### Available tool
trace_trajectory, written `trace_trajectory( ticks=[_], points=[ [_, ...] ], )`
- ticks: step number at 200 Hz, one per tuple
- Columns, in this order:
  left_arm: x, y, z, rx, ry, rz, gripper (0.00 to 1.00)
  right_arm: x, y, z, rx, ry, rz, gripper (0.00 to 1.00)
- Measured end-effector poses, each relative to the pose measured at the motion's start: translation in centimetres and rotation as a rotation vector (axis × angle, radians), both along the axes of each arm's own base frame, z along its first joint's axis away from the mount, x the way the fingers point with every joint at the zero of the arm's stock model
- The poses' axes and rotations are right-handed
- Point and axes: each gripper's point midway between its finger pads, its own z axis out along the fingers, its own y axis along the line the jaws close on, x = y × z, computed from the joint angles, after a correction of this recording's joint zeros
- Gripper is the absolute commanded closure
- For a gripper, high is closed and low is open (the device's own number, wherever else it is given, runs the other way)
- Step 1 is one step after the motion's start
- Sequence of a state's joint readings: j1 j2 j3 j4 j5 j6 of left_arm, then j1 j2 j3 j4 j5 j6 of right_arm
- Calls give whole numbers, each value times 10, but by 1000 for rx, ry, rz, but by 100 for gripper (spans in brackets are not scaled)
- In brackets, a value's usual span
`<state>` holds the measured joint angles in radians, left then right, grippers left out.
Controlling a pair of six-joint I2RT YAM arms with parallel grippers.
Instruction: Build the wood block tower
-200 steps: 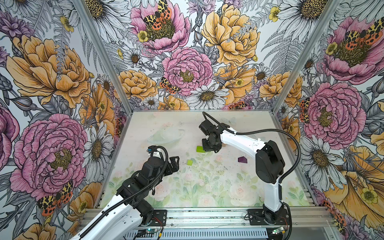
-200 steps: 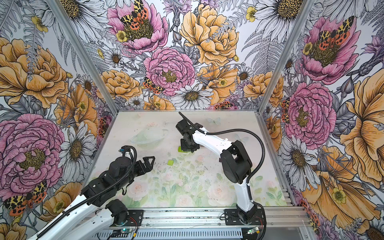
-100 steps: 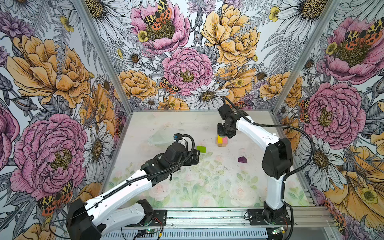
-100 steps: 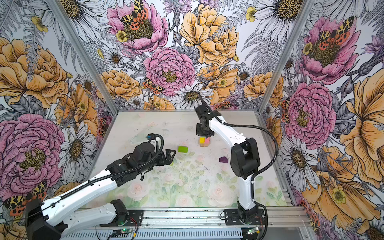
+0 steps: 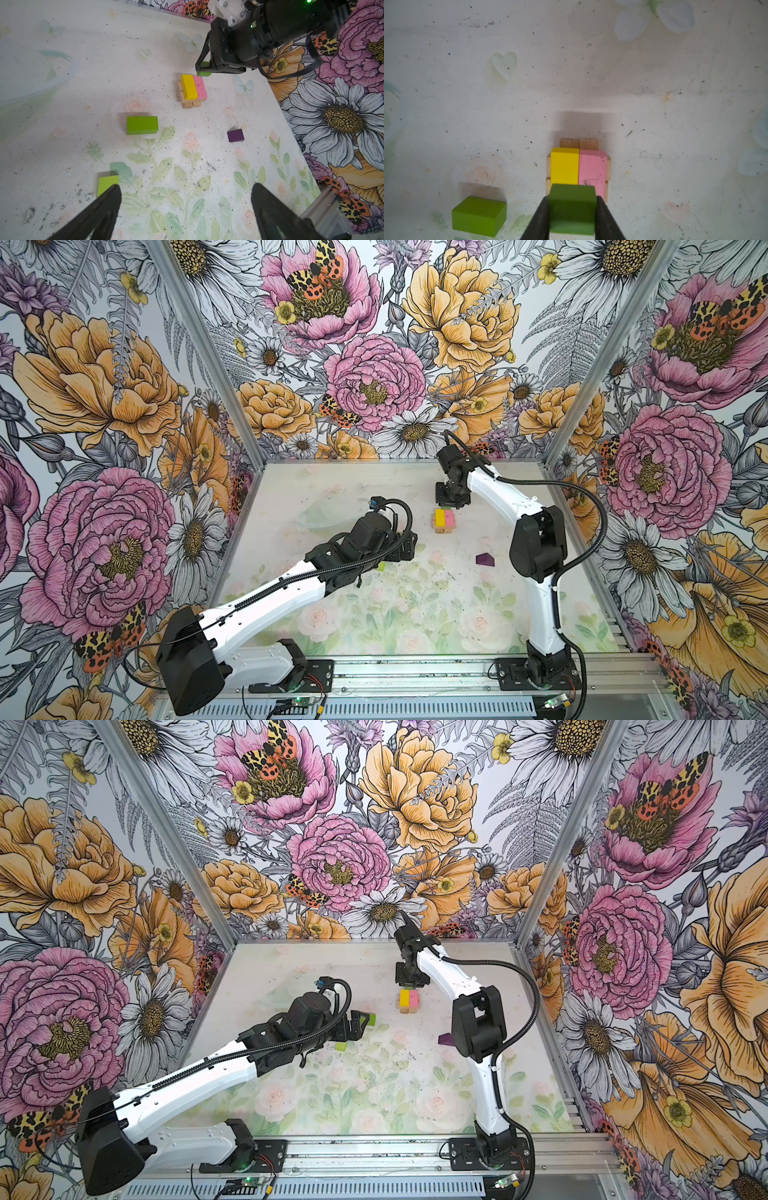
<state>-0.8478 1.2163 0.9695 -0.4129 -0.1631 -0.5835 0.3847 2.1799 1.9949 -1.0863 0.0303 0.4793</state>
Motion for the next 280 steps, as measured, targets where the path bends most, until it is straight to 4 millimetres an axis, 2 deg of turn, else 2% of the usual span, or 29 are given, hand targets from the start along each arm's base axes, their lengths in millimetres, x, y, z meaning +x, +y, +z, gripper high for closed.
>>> trace_trajectory(
  ticks=[124,198,280],
  points=[
    [9,7,-4,0,16,21,1,-4,4,-7,5,27,10,66],
    [11,13,-8,-6,19,34,1,-10,14,-29,-2,77,23,66],
    [10,19,-11,-13,24,38,1,-12,15,-31,-2,82,19,65]
  ],
)
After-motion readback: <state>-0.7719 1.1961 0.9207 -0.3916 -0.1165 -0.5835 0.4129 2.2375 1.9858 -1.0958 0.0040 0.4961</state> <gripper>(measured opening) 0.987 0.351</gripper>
